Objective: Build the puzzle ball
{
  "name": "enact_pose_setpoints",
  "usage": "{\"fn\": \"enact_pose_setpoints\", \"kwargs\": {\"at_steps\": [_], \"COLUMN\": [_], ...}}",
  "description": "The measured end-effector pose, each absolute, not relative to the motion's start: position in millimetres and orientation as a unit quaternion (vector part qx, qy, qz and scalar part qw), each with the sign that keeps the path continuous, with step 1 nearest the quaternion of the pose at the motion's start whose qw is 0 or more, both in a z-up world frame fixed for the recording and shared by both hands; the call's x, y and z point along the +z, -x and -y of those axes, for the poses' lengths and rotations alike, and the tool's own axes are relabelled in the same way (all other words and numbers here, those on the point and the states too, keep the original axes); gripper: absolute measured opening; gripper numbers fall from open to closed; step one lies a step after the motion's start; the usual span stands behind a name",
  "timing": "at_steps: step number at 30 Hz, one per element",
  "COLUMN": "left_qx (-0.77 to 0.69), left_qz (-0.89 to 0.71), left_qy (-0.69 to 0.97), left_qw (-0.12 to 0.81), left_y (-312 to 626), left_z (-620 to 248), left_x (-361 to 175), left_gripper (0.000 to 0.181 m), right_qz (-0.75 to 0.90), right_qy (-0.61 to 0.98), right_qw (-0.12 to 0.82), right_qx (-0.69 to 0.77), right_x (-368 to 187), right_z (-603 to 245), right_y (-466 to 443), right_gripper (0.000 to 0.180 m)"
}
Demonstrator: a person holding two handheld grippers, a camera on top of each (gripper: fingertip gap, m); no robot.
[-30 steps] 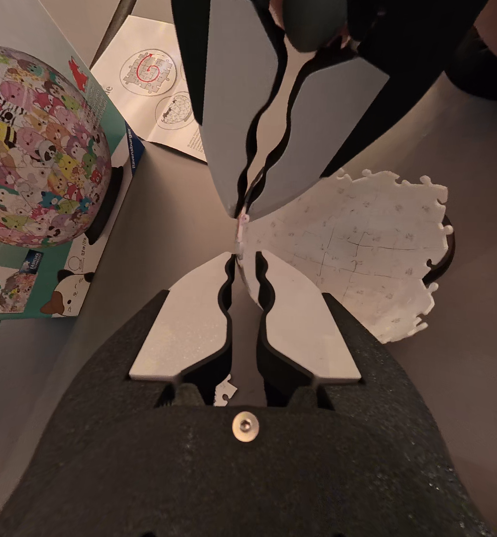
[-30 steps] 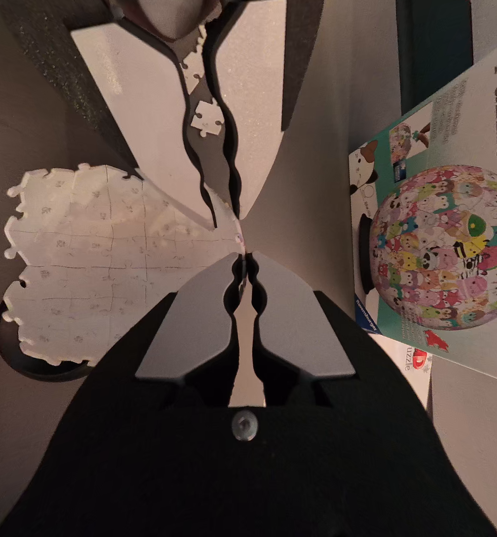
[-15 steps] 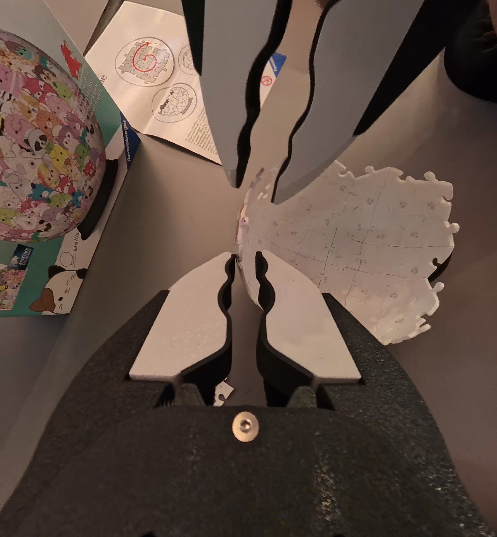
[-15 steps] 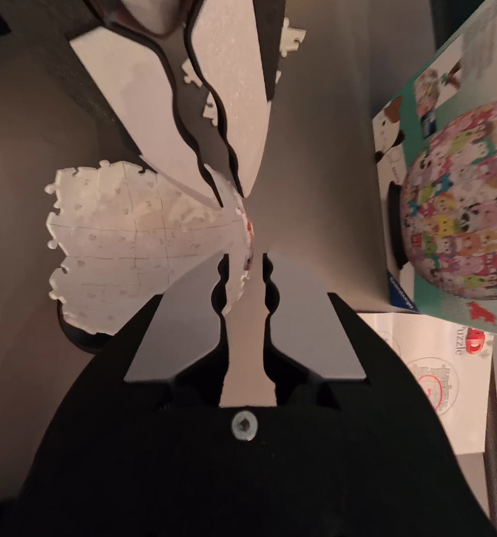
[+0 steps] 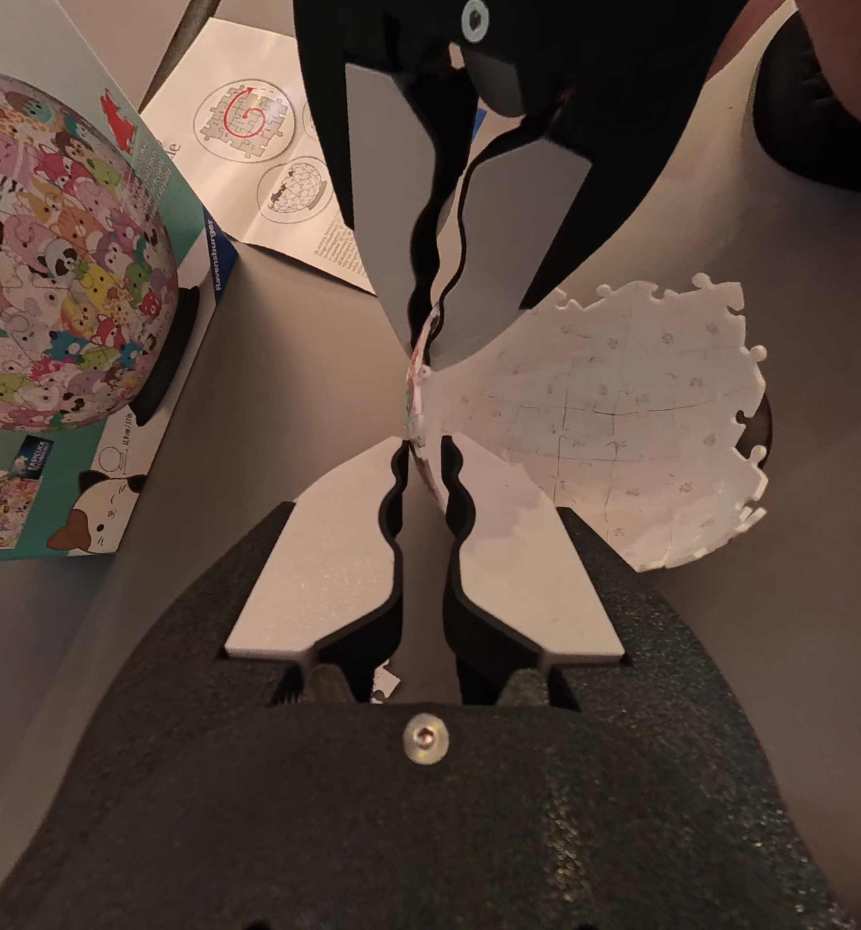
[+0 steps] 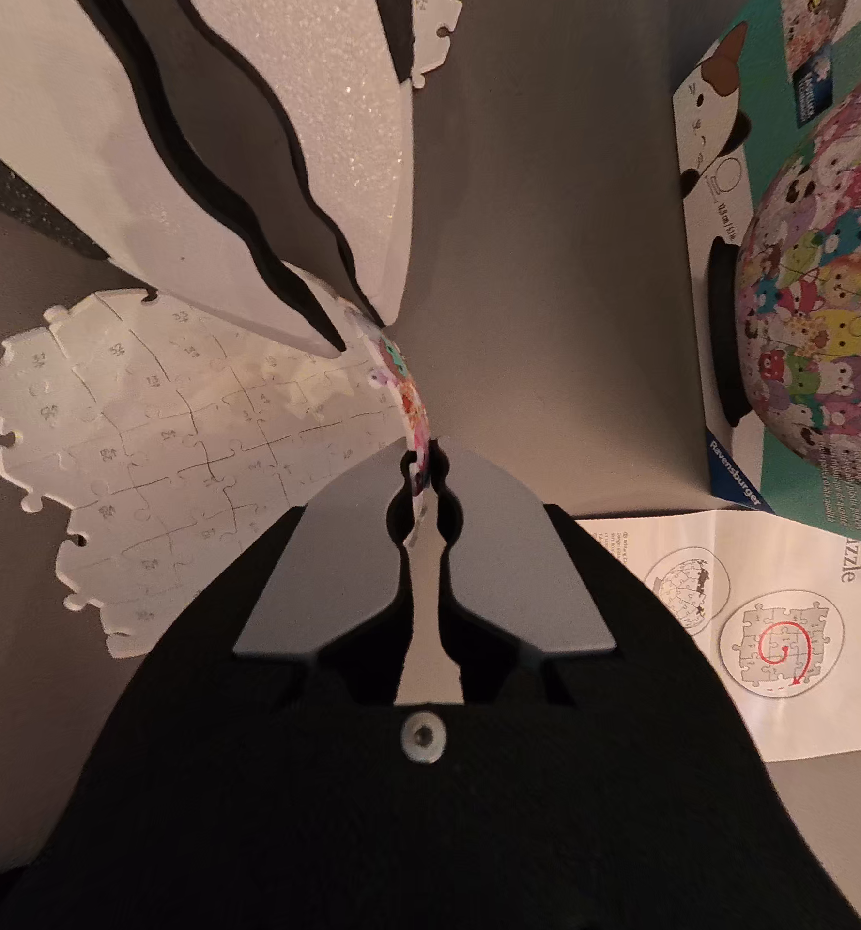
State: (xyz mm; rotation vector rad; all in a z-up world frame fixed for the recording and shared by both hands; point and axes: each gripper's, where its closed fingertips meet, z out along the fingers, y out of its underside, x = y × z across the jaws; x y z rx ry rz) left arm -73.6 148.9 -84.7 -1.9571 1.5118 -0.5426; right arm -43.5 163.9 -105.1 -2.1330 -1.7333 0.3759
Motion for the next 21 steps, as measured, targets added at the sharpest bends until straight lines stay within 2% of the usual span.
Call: {"fn": "enact_pose_setpoints", "kwargs": {"at_steps": [14, 17, 21], "left_qx": [-0.200, -0.202, -0.201], "left_qz": [-0.566, -0.565, -0.563], "left_qy": [0.742, 0.743, 0.745], "left_qw": [0.300, 0.298, 0.296], "left_y": [73.9, 75.3, 76.4], "left_z": [-151.1, -150.9, -151.5], "left_x": [-86.5, -86.7, -88.5], "left_gripper": [0.014, 0.014, 0.015], "right_qz": [0.622, 0.620, 0.621], "right_qy": [0.747, 0.743, 0.733], "right_qw": [0.205, 0.218, 0.237], "right_qx": [0.114, 0.129, 0.146], "right_x": [-102.8, -92.2, -70.2], "right_z": [-168.2, -165.7, -161.5], "right_y": [45.2, 47.2, 40.3], "right_gripper": [0.005, 0.023, 0.024]}}
